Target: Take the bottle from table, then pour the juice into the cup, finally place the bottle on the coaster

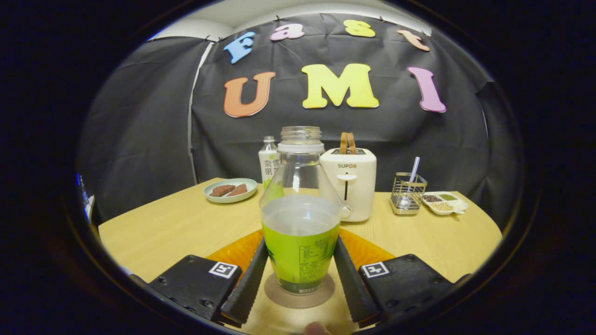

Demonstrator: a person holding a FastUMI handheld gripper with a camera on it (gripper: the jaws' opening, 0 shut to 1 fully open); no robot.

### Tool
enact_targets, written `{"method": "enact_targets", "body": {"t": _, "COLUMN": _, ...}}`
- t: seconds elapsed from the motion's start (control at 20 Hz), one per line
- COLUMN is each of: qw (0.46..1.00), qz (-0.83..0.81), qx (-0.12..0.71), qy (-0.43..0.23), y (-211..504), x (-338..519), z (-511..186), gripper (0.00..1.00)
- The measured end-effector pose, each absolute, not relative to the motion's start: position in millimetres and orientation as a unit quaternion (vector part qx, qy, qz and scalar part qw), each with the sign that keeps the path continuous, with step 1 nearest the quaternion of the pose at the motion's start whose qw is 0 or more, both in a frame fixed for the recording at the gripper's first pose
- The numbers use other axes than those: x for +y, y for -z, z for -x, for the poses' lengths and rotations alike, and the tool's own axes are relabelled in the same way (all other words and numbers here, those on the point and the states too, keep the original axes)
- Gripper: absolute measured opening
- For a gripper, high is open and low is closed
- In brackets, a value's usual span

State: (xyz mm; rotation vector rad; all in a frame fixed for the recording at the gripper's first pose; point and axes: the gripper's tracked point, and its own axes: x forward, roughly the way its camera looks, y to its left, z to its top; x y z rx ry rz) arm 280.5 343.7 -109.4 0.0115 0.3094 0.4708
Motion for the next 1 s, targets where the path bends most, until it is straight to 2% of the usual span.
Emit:
{"method": "enact_targets", "body": {"t": 0.3, "qw": 0.959, "qz": 0.009, "qx": 0.154, "qy": -0.236, "y": 110.4, "x": 346.9, "z": -275.8, "gripper": 0.84}}
{"method": "enact_targets", "body": {"t": 0.5, "qw": 0.96, "qz": 0.013, "qx": 0.154, "qy": -0.233, "y": 107.9, "x": 344.3, "z": -270.6, "gripper": 1.0}}
{"method": "enact_targets", "body": {"t": 0.85, "qw": 0.964, "qz": -0.017, "qx": 0.147, "qy": -0.222, "y": 95.5, "x": 326.0, "z": -234.3, "gripper": 1.0}}
{"method": "enact_targets", "body": {"t": 1.0, "qw": 0.973, "qz": -0.021, "qx": 0.128, "qy": -0.189, "y": 82.5, "x": 303.4, "z": -208.2, "gripper": 1.0}}
